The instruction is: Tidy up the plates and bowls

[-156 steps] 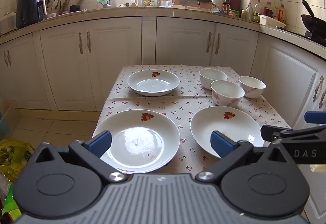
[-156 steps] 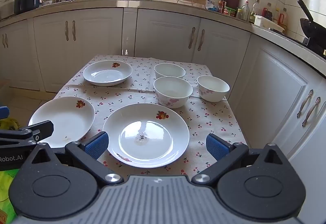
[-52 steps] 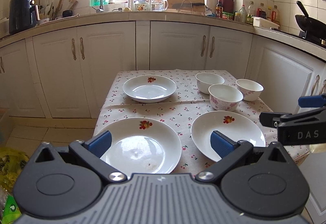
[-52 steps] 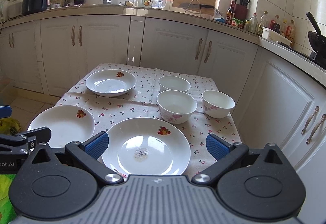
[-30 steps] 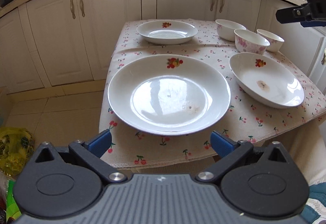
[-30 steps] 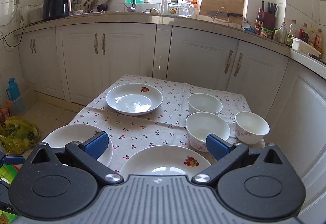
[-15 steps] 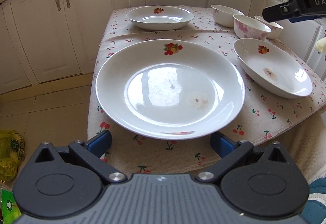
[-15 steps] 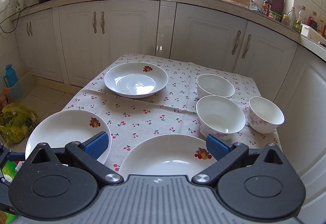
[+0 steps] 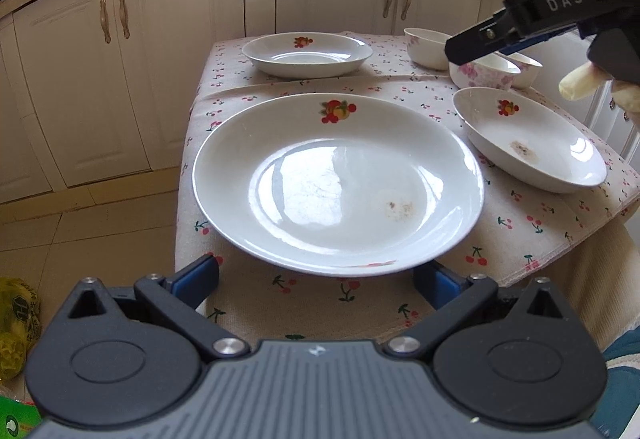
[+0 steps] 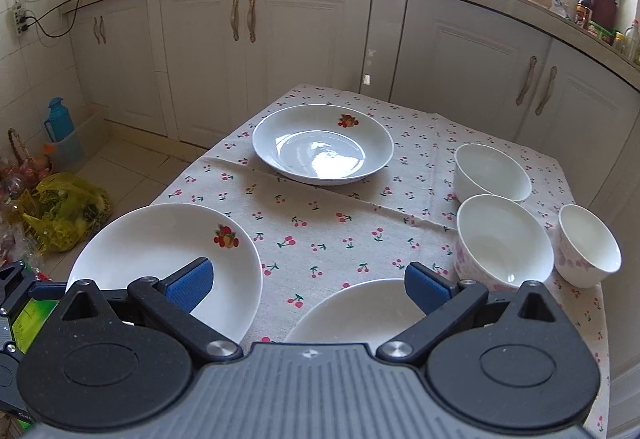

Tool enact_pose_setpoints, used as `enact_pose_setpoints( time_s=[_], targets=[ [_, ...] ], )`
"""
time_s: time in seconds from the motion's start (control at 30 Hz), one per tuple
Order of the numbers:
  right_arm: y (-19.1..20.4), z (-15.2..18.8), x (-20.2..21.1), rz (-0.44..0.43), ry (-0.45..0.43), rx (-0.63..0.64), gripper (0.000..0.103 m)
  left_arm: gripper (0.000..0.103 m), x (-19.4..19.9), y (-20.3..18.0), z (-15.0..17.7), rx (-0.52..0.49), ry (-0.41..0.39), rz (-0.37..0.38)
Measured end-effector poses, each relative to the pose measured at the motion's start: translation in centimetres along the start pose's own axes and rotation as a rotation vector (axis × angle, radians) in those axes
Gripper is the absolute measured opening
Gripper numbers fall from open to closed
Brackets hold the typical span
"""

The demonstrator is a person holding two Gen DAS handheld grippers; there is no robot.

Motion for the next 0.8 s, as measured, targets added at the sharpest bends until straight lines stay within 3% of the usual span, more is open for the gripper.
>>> enact_pose_setpoints(
  time_s=[0.23,0.47,0.8],
  targets=[
    [1.8,-0.2,-1.7,-0.183,0.032,0.052,0.103,0.102,0.2,0.3,0.3,-0.021,-0.068,0.029],
    [3.2,0.0,-3.7,-0.308,0.099,0.087,0.103,0.103,0.1,0.3,0.3,-0.048,-0.075,0.056],
    [4.4,-0.2,-6.7,-0.399,0.191,0.159,0.103,0.102,-0.1,0.3,-0.3,-0.135,-0.037,0.117]
  ],
)
Point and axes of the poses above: each gripper's, at about its wrist camera, not at the fingertips, and x roughly against the way its jaws point, y to its left, z to its underside, the point moved 7 cm from there along -x, roughly the way its jaws point, and after that the axes turned 1 degree about -x, right-handed, at the moved point
